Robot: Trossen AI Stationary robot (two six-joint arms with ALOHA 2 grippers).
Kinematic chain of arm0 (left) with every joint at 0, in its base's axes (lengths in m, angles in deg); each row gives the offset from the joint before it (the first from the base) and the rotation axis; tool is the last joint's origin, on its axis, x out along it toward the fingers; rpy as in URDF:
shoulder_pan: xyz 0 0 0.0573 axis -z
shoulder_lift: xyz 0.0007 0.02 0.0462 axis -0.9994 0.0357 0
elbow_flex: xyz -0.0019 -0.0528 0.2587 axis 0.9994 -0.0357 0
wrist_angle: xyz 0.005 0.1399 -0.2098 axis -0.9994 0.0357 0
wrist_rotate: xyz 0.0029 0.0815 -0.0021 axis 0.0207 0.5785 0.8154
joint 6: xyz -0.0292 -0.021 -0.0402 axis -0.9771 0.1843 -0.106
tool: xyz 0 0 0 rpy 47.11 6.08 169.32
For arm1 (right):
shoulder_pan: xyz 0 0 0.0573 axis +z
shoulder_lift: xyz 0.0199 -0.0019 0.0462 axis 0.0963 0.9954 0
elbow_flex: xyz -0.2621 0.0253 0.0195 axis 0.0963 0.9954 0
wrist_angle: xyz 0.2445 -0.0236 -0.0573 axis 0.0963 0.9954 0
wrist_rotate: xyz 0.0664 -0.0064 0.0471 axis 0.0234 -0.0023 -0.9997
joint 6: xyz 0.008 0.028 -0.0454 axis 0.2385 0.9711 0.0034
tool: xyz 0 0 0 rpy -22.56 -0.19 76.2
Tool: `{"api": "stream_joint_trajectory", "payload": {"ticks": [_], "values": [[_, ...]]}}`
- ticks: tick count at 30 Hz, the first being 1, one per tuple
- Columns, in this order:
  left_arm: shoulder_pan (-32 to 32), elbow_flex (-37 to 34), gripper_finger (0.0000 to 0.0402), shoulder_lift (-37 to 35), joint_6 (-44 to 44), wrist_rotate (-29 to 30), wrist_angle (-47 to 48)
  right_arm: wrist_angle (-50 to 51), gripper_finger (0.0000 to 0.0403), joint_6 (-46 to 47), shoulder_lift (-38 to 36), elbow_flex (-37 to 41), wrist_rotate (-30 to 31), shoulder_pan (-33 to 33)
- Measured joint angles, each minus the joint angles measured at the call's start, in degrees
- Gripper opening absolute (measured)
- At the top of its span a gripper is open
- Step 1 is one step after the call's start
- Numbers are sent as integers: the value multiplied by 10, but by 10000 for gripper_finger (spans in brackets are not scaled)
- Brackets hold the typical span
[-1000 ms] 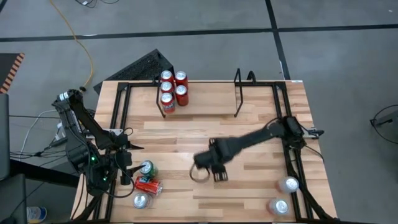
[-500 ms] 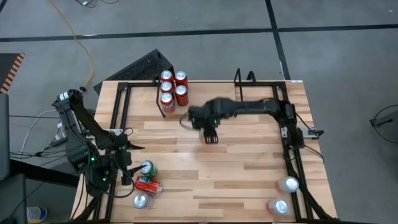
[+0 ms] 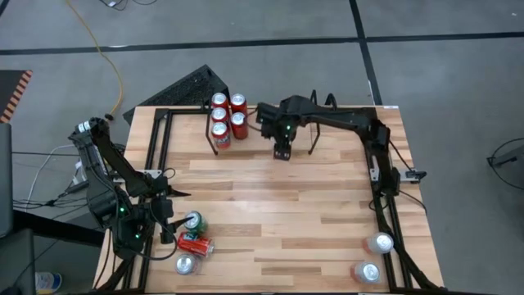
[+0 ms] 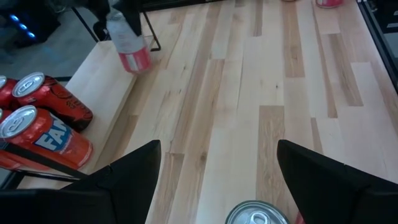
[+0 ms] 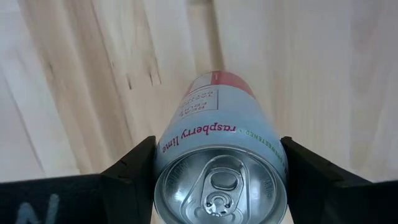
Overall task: Place canned beverage on shelf
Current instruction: Put the pink white soda can on the shelf
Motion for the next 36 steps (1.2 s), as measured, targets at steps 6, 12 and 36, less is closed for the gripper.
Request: {"api": "stream_joint_trajectory", "payload": {"ticks": [6, 12, 36], "values": [[0, 0, 306, 0, 0, 7, 0, 11, 251, 22, 0, -7, -3, -39], [0, 0, 306, 0, -1, 10, 0, 10, 251, 50, 0, -7, -2, -79], [0, 0, 306, 0, 0, 11, -1, -11, 334, 194, 0, -7, -24, -122]]}}
